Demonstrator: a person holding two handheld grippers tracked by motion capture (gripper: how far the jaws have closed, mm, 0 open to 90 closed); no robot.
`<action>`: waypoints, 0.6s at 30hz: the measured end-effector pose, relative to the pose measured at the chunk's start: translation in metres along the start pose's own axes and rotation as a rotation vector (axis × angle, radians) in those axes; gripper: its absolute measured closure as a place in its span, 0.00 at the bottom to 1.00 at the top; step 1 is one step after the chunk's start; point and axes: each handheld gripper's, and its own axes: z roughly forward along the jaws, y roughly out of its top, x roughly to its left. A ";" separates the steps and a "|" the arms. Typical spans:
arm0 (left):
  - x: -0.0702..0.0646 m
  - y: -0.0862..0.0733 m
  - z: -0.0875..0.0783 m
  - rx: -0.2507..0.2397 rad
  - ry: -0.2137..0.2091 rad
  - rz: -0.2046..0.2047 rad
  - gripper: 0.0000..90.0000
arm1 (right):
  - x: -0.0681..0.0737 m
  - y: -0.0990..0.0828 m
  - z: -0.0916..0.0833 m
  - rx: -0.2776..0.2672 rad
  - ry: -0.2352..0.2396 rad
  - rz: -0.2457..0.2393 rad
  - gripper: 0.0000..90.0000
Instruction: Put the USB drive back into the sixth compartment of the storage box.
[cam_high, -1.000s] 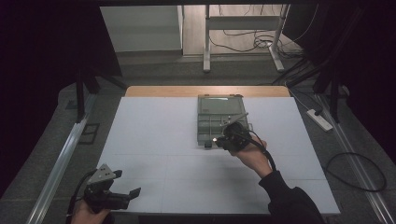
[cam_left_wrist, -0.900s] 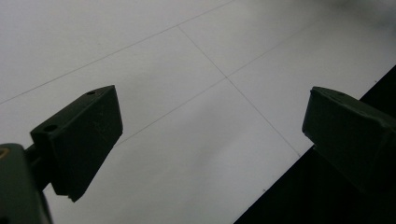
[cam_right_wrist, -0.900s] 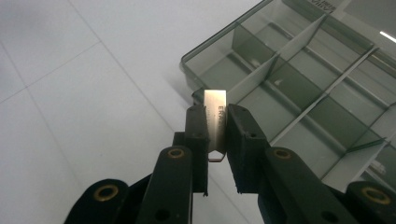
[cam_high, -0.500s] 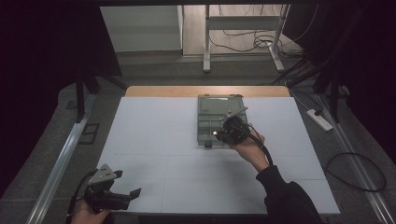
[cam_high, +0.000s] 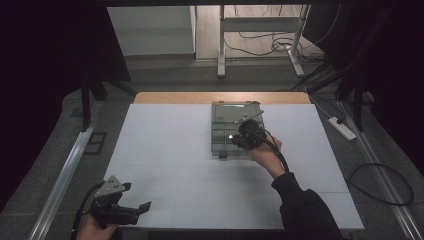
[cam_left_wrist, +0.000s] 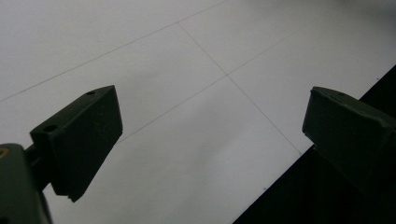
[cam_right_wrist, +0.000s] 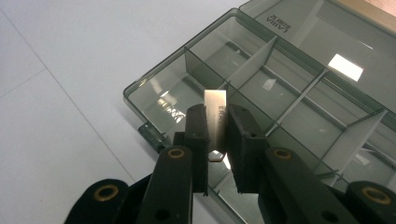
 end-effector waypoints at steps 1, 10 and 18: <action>0.000 0.000 0.000 0.001 0.001 0.001 0.05 | -0.001 0.000 0.002 0.001 -0.001 0.002 0.87; -0.001 0.000 0.000 0.001 0.003 0.004 0.05 | -0.003 0.001 0.010 0.015 -0.016 0.008 0.87; -0.001 0.000 0.000 0.000 0.003 0.005 0.05 | -0.005 0.000 0.020 0.038 -0.027 0.009 0.87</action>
